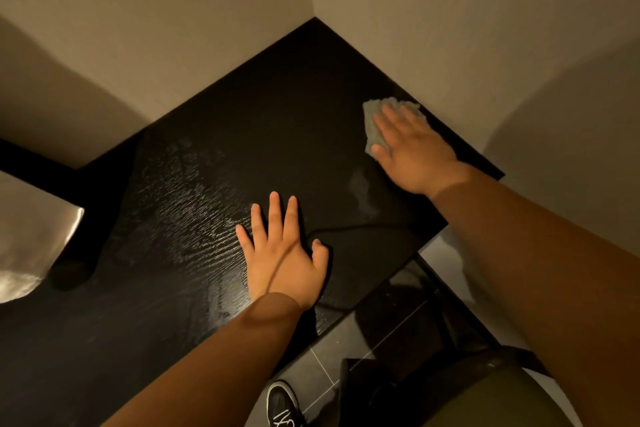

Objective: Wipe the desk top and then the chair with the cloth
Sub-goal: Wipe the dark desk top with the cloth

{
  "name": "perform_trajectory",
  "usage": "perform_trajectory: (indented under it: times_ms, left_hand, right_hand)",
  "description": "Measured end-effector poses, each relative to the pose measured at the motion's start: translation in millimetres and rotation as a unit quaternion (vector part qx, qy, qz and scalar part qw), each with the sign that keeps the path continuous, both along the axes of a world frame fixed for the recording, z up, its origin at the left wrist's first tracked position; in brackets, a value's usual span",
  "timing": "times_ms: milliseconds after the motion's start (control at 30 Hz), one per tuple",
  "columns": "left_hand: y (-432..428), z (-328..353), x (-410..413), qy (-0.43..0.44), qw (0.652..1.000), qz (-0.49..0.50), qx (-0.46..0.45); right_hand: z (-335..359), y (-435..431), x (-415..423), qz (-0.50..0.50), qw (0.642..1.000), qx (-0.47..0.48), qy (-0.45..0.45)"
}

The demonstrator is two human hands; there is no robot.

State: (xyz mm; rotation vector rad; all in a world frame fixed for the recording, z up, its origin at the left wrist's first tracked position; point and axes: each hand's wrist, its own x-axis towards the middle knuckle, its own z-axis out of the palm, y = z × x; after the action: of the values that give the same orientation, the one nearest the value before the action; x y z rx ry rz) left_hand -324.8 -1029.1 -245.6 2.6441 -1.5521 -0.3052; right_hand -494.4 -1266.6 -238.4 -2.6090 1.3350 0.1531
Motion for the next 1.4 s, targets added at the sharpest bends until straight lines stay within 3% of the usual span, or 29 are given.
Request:
perform_trajectory:
  times_ms: [100,200,367,467,667,800,900,1033,1133,1267,1400]
  left_hand:
    - [2,-2,0,-0.002,1.0,-0.003,0.0]
    - [2,-2,0,0.006,1.0,-0.001,-0.003]
    - [1,-2,0,0.002,1.0,0.0,-0.004]
    - [1,-3,0,0.003,1.0,-0.001,-0.004]
    - [2,-4,1,0.01,1.0,0.0,-0.006]
    - [2,-2,2,0.013,1.0,-0.003,-0.002]
    - [2,-3,2,0.017,1.0,-0.003,-0.002]
    - [2,-4,2,0.02,1.0,0.0,-0.003]
    - [2,-3,2,0.023,1.0,-0.004,0.0]
    - [2,-1,2,0.028,1.0,-0.01,0.008]
    - [1,0,1,0.03,1.0,-0.008,0.004]
  right_hand:
    - [1,-27,11,-0.038,0.999,0.005,0.027]
    - [6,5,15,-0.053,0.998,0.024,0.008]
    - [1,105,-1,0.085,0.996,0.028,-0.031]
    - [4,93,-8,0.117,0.992,0.044,-0.011]
    - [0,76,9,-0.031,1.0,0.002,-0.004]
    - [-4,150,11,0.043,0.997,-0.011,-0.068]
    - [-2,154,-5,0.101,0.993,0.041,-0.051]
    - [-4,104,-20,-0.035,0.999,0.035,0.007]
    - [-2,110,-12,-0.119,0.993,0.022,0.002]
    - [-3,188,1,-0.067,0.992,-0.032,-0.104]
    - [-6,203,-22,0.039,0.995,-0.012,-0.087]
